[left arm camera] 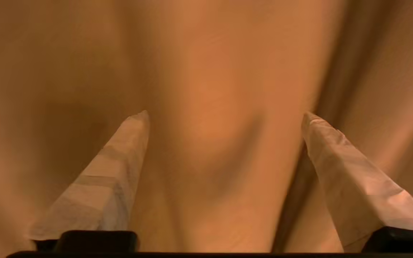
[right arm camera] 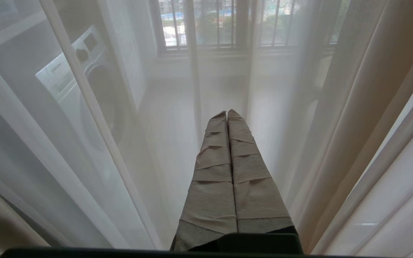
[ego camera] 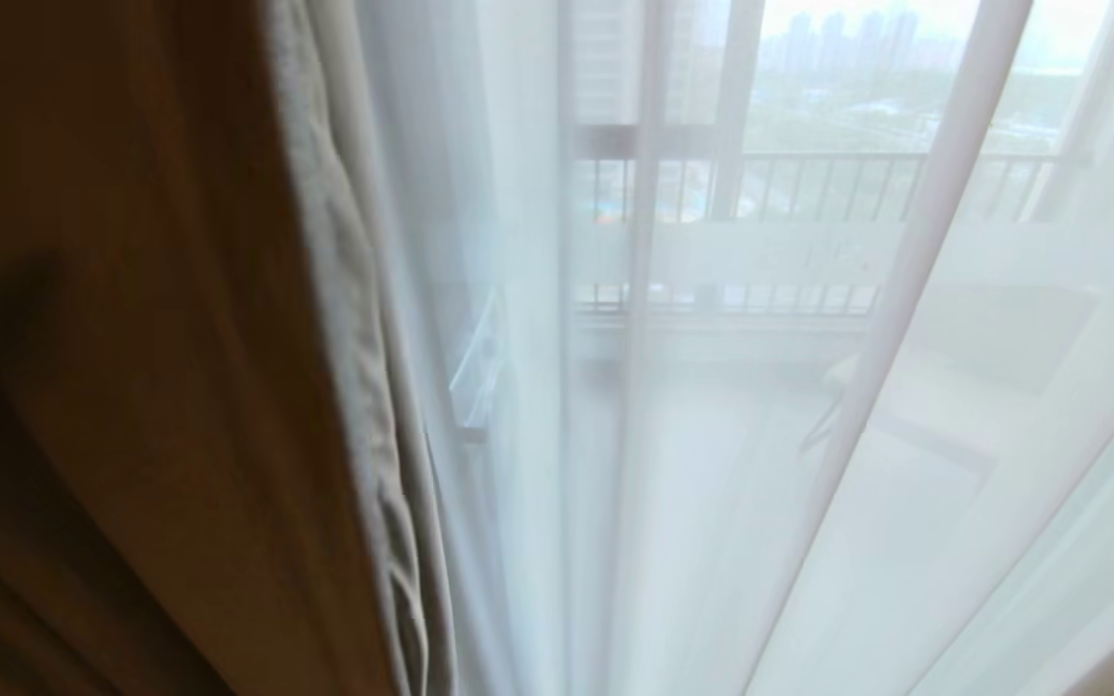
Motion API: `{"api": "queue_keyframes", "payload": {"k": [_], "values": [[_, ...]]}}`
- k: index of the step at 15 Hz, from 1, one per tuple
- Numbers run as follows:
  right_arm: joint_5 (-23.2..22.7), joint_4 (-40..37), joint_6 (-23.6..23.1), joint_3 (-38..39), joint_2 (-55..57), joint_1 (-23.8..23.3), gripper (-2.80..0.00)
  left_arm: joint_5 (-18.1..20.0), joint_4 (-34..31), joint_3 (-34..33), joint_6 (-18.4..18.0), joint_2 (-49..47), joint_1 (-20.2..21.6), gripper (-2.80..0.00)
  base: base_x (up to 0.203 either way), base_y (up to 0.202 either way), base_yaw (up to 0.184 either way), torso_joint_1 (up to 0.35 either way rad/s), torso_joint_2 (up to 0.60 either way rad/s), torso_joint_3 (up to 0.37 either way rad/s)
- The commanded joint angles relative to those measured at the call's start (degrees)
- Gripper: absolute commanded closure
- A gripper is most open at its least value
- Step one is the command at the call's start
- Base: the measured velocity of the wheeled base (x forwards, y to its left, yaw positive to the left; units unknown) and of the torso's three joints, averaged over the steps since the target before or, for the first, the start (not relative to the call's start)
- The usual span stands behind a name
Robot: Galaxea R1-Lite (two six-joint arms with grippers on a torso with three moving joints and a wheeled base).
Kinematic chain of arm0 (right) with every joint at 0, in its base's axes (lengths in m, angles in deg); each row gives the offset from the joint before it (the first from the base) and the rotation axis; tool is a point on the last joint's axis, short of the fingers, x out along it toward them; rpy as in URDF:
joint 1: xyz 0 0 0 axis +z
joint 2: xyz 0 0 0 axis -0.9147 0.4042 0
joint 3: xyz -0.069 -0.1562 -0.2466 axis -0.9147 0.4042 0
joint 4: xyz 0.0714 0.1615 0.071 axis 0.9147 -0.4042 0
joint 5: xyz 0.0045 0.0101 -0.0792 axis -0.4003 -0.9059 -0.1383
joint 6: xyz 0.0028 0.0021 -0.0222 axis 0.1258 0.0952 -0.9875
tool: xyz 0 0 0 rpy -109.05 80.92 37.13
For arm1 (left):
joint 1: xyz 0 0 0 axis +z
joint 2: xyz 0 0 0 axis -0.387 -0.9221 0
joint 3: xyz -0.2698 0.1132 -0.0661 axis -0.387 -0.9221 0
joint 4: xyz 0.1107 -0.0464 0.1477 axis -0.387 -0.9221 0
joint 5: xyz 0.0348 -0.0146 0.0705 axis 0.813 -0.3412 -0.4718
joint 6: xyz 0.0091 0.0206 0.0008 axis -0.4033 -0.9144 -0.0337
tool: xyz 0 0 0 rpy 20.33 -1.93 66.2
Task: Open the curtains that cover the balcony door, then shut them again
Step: Close the outer curtains on both sides
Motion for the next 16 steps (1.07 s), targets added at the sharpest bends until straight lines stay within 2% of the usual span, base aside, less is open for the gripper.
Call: {"api": "queue_keyframes", "payload": {"k": [1,3,7,8,12,16], "values": [[0.02,0.0,0.0,0.0,0.07,0.01,0.0,-0.01,-1.17,-2.92,0.29,6.54,0.03,-2.8,0.0,0.0,0.0,0.0,0.0,0.0],[0.02,0.0,0.0,0.0,0.07,0.01,0.0,-0.04,-3.87,-3.19,0.46,7.95,-0.03,-2.8,0.0,0.0,0.0,0.0,0.0,0.0],[0.02,0.0,0.0,0.0,0.07,0.01,0.0,-0.13,-3.87,-3.02,0.46,7.95,-0.12,-2.8,0.0,0.0,0.0,0.0,0.0,0.0],[0.02,0.0,0.0,0.0,0.07,0.01,0.0,-0.13,-3.87,-3.13,0.46,8.04,-0.12,0.0,0.0,0.0,0.0,0.0,0.0,0.0],[0.02,0.0,0.0,0.0,0.07,0.01,0.0,-0.73,-4.04,-3.73,0.46,8.04,-0.12,0.0,0.0,0.0,0.0,0.0,0.0,0.0],[0.02,0.0,0.0,0.0,0.07,0.01,0.0,-0.73,-3.79,-10.95,0.27,10.42,0.03,0.0,0.0,0.0,0.0,0.0,0.0,0.0]]}}
